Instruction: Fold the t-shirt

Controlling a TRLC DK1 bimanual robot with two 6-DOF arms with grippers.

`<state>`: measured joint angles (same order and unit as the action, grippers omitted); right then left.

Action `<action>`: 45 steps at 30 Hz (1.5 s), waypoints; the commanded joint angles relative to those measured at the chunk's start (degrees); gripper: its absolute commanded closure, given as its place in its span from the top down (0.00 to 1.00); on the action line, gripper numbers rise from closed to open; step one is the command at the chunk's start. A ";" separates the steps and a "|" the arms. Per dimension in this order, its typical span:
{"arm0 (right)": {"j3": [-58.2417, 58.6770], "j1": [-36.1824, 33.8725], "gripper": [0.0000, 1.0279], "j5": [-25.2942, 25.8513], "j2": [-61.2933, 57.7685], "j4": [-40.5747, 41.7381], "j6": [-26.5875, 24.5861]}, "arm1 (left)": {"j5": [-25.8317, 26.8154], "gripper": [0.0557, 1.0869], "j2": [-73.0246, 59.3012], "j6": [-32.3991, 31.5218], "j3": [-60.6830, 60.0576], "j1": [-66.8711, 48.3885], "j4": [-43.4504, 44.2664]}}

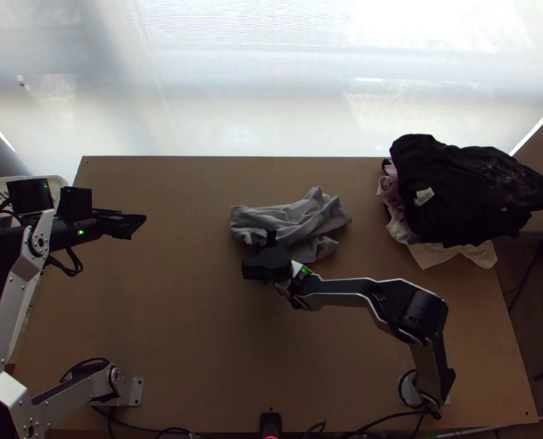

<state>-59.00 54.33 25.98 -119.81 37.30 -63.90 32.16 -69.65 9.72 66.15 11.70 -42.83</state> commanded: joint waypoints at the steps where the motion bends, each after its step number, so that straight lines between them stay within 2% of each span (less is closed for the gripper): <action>1: -5.07 -1.68 0.03 0.04 11.88 3.13 3.96 | 0.36 0.95 -0.31 -0.05 1.44 0.69 -0.68; 15: -7.44 -5.19 0.03 0.04 25.41 1.99 5.01 | 0.44 0.95 -1.02 -0.05 2.40 -1.42 -2.70; 27: -13.07 -14.69 0.03 0.74 27.96 -0.30 5.10 | 0.44 0.95 -1.46 -1.19 4.34 -4.94 -4.63; 33: -12.45 -20.31 0.03 1.80 31.92 -4.43 9.49 | 0.01 0.95 -2.25 -0.66 5.39 -5.38 -5.69; 45: -12.19 -30.86 0.03 2.24 35.26 -6.89 11.16 | -0.70 0.95 -2.69 -0.40 5.48 -6.43 -6.74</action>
<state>-71.09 28.91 27.90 -85.93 31.57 -53.95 31.90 -71.96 9.10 71.46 6.00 -49.21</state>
